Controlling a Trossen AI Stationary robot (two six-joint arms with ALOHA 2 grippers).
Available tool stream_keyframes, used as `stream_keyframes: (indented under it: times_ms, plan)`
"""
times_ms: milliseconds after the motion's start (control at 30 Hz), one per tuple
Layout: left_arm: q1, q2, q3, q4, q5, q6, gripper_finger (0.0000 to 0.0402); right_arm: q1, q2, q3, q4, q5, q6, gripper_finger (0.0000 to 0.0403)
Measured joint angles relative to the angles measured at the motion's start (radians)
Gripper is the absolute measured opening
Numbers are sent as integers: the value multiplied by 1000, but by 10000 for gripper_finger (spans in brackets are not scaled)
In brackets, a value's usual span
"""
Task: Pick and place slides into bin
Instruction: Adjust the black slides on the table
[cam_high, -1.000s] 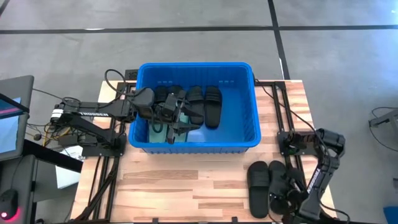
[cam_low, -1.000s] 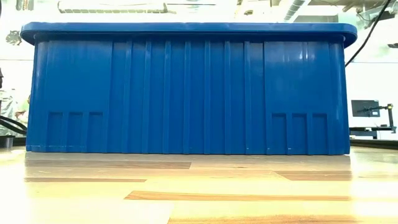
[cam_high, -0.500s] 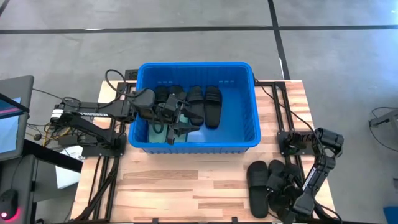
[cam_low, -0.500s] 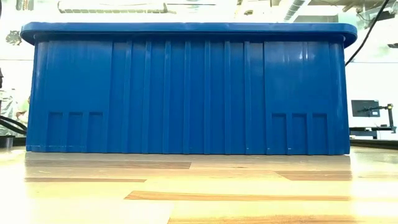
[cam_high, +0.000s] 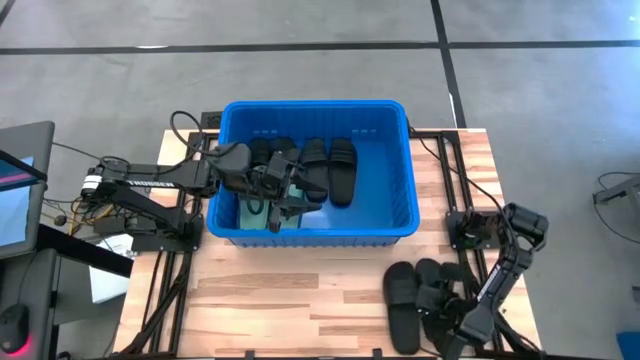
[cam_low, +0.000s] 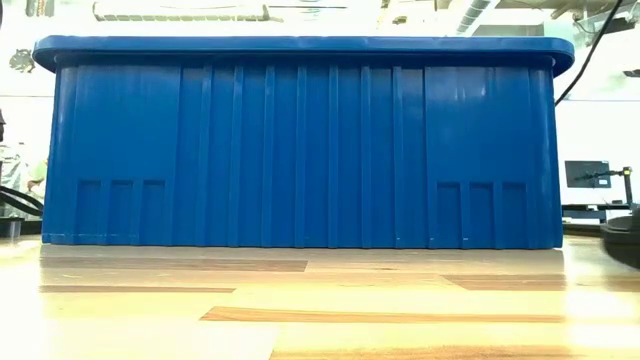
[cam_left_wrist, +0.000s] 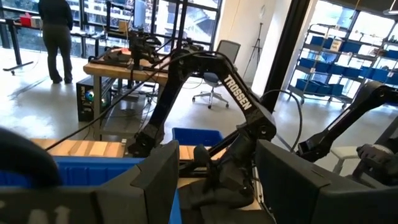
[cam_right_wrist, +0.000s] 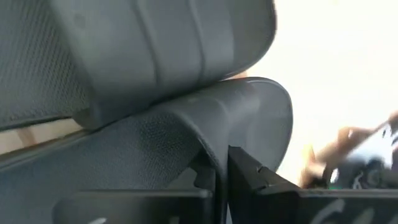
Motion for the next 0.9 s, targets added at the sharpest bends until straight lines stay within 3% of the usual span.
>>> stream_keyframes:
  times_ms: [267, 567, 700, 900]
  plan:
    - [3, -25, 2, -95, 2, 28, 199, -109, -1, 7, 163, 52, -181, 7]
    - [7, -146, 1, -231, -8, 150, 199, -257, -1, 82, 301, 136, -368, 6]
    - [29, -206, 1, -294, -13, 174, 199, -307, -1, 99, 420, 106, -462, 17]
    - [56, -261, 1, -324, -25, 171, 199, -319, -1, 95, 437, 33, -439, 62]
